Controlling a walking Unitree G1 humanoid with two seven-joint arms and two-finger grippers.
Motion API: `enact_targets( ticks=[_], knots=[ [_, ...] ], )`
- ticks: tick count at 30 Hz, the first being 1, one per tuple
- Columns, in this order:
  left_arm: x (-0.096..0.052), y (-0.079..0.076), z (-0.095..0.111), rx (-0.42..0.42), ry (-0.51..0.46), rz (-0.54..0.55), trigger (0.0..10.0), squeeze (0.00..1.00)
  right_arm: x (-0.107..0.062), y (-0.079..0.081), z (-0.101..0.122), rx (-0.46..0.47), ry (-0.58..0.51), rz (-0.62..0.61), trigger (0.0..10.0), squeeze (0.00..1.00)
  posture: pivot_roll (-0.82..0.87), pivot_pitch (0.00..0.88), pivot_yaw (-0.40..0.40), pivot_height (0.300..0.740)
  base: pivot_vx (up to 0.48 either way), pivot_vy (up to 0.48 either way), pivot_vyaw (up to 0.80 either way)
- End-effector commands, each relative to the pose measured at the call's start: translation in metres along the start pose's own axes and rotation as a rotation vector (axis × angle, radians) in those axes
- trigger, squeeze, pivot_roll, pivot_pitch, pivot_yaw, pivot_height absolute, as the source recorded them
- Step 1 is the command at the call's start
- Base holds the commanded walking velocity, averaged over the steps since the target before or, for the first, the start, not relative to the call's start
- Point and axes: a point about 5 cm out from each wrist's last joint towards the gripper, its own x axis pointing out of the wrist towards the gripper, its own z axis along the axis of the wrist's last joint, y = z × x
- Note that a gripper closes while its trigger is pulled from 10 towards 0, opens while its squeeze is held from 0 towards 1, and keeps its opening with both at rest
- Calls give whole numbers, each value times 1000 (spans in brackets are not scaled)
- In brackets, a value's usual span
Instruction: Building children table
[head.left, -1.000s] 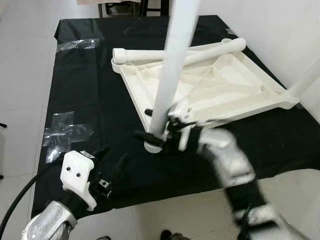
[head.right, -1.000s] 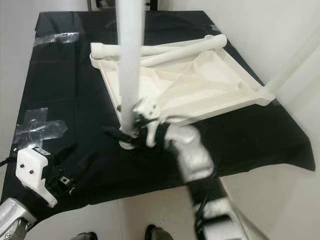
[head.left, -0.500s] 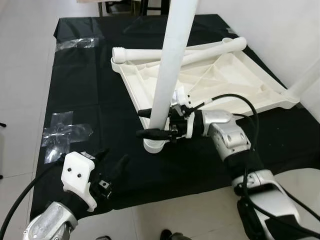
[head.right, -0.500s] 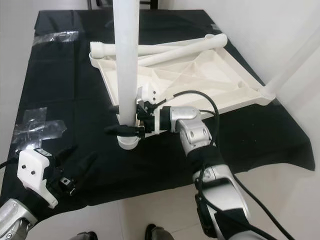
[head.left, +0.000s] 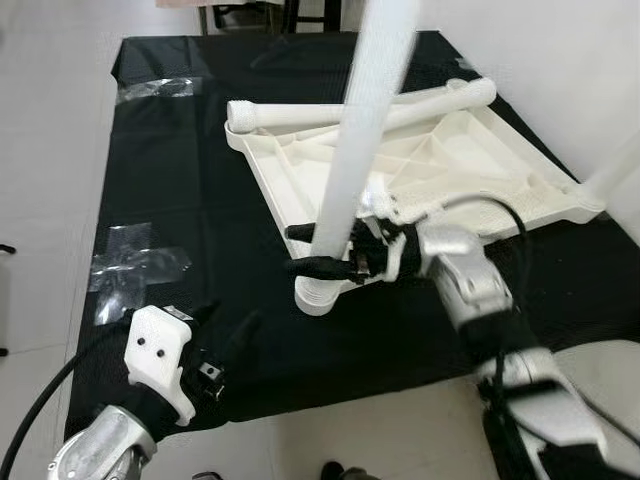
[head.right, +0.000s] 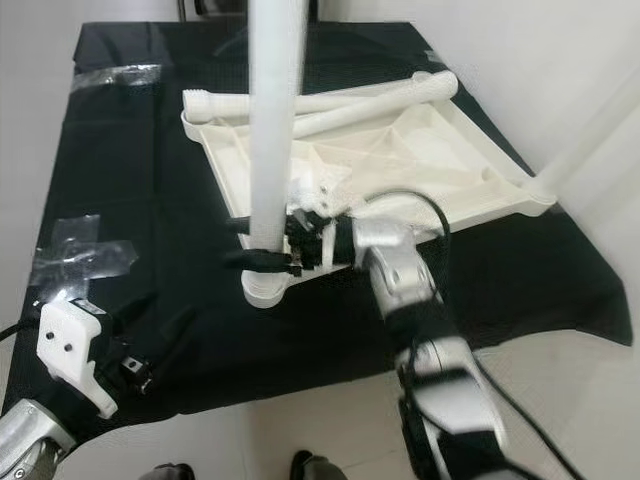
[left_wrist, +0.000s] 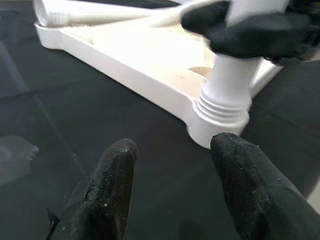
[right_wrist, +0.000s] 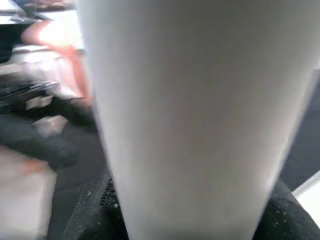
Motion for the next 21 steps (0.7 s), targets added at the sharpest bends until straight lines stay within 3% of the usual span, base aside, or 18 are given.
enact_targets(
  ticks=[1, 2, 4, 5, 8, 10, 12, 13, 14, 17, 18, 21],
  knots=[
    [-1, -3, 0, -8, 2, -19, 10000, 0, -7, 11, -49, 119, 233, -356, 0, 0, 157, 241, -135, 740, 0, 0, 0],
    [-2, -4, 0, -11, 3, -24, 10000, 0, -10, 39, -64, 141, 319, -480, 0, 0, 159, 251, -137, 740, 0, 0, 0],
    [-2, -4, 0, -11, 3, -24, 10000, 0, -10, 39, -64, 141, 319, -480, 0, 0, 159, 251, -137, 740, 0, 0, 0],
    [-1, -4, 0, -13, 3, -27, 10000, 0, -14, 58, -70, 155, 366, -545, 0, 0, 159, 251, -137, 740, 0, 0, 0],
    [-1, -4, 1, -25, -3, -25, 10000, 0, -12, 60, -66, 117, 364, -556, 0, 0, 150, 238, -122, 740, 0, 0, 0],
    [1, -3, 2, -22, -8, -30, 10000, 0, -5, 49, -63, 99, 338, -519, 0, 0, 166, 233, -122, 740, 0, 0, 0],
    [1, -3, 2, -22, -8, -30, 10000, 0, -5, 49, -63, 99, 338, -519, 0, 0, 166, 233, -122, 740, 0, 0, 0],
    [2, -2, 2, -17, -11, -29, 10000, 0, 1, 44, -59, 83, 325, -508, 4314, 0, 168, 227, -125, 740, 0, 0, 0],
    [2, 0, 2, -11, -11, -25, 10000, 0, 6, 39, -56, 83, 299, -487, 10000, 0, 167, 224, -125, 740, 0, 0, 0],
    [2, 0, 2, -9, -11, -22, 10000, 0, 9, 39, -52, 81, 285, -493, 10000, 0, 167, 224, -125, 740, 0, 0, 0],
    [2, 1, 2, -7, -11, -19, 10000, 0, 13, 37, -46, 99, 245, -480, 10000, 1000, 168, 219, -125, 740, 0, 0, 0],
    [3, 2, 2, 0, -14, -14, 10000, 0, 23, 35, -28, 141, 99, -361, 10000, 1000, 172, 212, -121, 740, 0, 0, 0]
  ],
)
